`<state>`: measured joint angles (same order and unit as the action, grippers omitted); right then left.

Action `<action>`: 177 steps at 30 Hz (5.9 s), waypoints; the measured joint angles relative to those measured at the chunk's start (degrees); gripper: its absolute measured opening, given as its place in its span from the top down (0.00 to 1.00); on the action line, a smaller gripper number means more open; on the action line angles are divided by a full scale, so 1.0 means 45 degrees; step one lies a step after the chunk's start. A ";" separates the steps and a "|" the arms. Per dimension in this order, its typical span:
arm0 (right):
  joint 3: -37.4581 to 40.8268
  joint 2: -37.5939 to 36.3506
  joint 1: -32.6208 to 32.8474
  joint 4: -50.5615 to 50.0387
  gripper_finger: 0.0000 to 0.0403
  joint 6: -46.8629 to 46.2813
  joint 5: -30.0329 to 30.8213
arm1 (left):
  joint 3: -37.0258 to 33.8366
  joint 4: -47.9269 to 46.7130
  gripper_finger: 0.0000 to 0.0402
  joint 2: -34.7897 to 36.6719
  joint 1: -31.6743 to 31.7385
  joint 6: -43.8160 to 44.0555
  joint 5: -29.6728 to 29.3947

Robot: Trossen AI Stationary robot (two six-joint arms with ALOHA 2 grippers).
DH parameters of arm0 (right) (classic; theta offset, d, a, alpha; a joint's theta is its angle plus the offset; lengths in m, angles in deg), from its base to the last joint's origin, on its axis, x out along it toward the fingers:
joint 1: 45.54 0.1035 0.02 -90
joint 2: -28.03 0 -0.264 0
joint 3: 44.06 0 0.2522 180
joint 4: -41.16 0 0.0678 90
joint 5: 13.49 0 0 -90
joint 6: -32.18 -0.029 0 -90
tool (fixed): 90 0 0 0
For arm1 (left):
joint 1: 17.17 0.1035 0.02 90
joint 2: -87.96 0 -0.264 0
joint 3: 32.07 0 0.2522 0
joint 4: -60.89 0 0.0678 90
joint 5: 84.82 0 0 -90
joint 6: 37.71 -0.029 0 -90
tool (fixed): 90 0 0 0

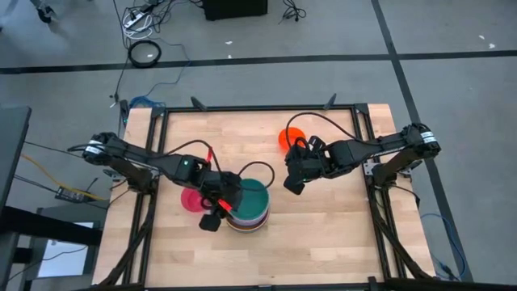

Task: Nest bowls inside each other
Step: Stack the dark green bowl on top of the white bowl, then stack the orange bowl on top of the dark green bowl, then stack the red bowl on top of the orange bowl

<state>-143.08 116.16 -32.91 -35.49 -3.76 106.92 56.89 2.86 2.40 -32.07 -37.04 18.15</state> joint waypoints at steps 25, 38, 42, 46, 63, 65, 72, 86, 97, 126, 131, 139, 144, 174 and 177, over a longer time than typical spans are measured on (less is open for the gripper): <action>0.3300 0.0005 -0.4518 0.3569 0.73 0.1591 -0.3167 | 0.4478 -0.6722 0.69 0.2268 -0.0131 0.0999 -0.5967; 0.4644 0.1184 -0.5843 0.6431 0.62 0.3313 -0.4177 | 0.4478 -0.6720 0.69 0.3003 -0.0131 0.1324 -0.6754; 0.4648 0.2034 -0.6128 0.7066 0.56 0.3369 -0.4126 | 0.4478 -0.6730 0.69 0.3007 -0.0131 0.1328 -0.6785; 0.4643 0.2708 -0.6346 0.7355 0.54 0.3455 -0.3915 | 0.4478 -0.6696 0.69 0.3007 -0.0131 0.1360 -0.6800; 0.4641 0.3436 -0.6346 0.7376 0.97 0.4631 -0.4044 | 0.4478 -0.8016 0.69 0.3007 -0.0131 0.2299 -0.7473; 0.4639 0.3135 -0.6148 0.7256 0.98 0.4538 -0.4031 | 0.4416 -0.8836 0.69 0.3009 -0.0131 0.2842 -0.7673; 0.4634 0.1616 -0.5043 0.6873 1.00 0.4329 -0.3467 | 0.2830 -0.9844 0.69 0.3485 -0.0131 0.4293 -0.7578; 0.4634 -0.1063 -0.2683 0.9673 1.00 0.4197 -0.5031 | -0.0775 -0.7853 0.69 0.4650 -0.0131 0.4687 -0.6638; 0.4627 -0.1179 0.0214 1.3305 1.00 0.3691 -0.6727 | -0.1982 -0.6609 0.69 0.4795 -0.0131 0.4671 -0.6154; 0.4639 -0.0773 0.0408 1.2734 0.72 0.3446 -0.5889 | -0.2080 -0.5993 0.69 0.4783 -0.0953 0.5326 -0.4544; 0.4629 -0.1078 0.0444 1.2406 0.73 0.4068 -0.4281 | -0.3357 -0.4984 0.69 0.4766 -0.1650 0.5950 -0.3496; 0.4629 -0.1778 0.0729 1.1437 0.73 0.4809 -0.1982 | -0.6978 -0.1686 0.69 0.4741 -0.2620 0.6298 -0.3263; 0.4629 -0.1967 0.0729 1.1434 0.73 0.4809 -0.1938 | -0.8380 -0.0217 0.69 0.4741 -0.2644 0.6556 -0.3283; 0.4629 -0.1914 0.0656 1.1429 0.73 0.4687 -0.1987 | -1.0529 0.3917 0.98 0.4759 -0.2645 0.6622 -0.4006; 0.4629 -0.1914 0.0656 1.1432 0.73 0.4687 -0.1982 | -0.9846 0.3684 0.99 0.4826 -0.2642 0.6190 -0.4556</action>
<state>-122.25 107.55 -29.96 15.95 17.33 98.00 12.58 19.44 24.11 -43.96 -9.18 -2.35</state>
